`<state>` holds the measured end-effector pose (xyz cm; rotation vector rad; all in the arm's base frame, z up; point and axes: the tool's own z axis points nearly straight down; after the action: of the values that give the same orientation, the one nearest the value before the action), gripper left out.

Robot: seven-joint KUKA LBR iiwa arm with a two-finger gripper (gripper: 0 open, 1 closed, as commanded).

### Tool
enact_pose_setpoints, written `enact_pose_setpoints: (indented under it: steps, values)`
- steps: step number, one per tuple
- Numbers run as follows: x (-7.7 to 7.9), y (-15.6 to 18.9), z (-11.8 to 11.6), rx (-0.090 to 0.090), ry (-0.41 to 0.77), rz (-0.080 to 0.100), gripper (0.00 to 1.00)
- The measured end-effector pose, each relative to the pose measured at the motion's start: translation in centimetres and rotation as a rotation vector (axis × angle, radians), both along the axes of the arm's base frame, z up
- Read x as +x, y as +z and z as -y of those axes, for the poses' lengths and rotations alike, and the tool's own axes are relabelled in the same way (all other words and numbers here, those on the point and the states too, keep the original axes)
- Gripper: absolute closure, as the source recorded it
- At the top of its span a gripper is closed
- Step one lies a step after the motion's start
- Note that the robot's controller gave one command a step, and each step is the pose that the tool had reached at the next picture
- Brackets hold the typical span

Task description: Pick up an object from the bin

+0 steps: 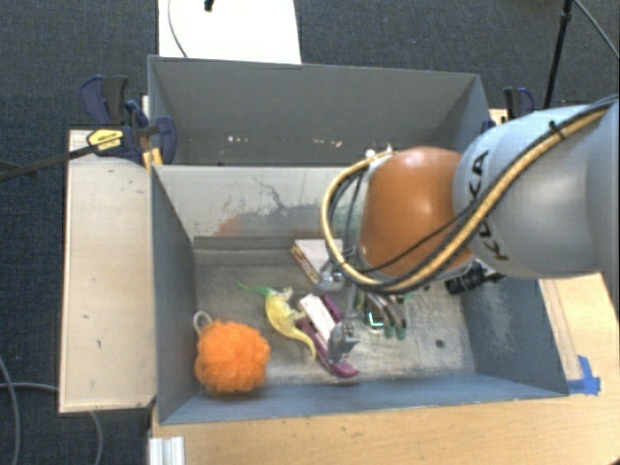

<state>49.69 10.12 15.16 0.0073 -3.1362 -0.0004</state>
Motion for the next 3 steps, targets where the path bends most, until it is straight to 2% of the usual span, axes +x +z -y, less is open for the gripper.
enact_pose_setpoints:
  steps: [1, 2, 3]
  values:
    - [0.2, 0.3, 0.0, 0.001, -0.003, 0.007, 0.0]
    - [1.2, -3.0, -1.8, 0.001, -0.084, 0.012, 0.0]
    - [7.0, -7.7, 6.0, 0.001, -0.051, 0.014, 1.0]
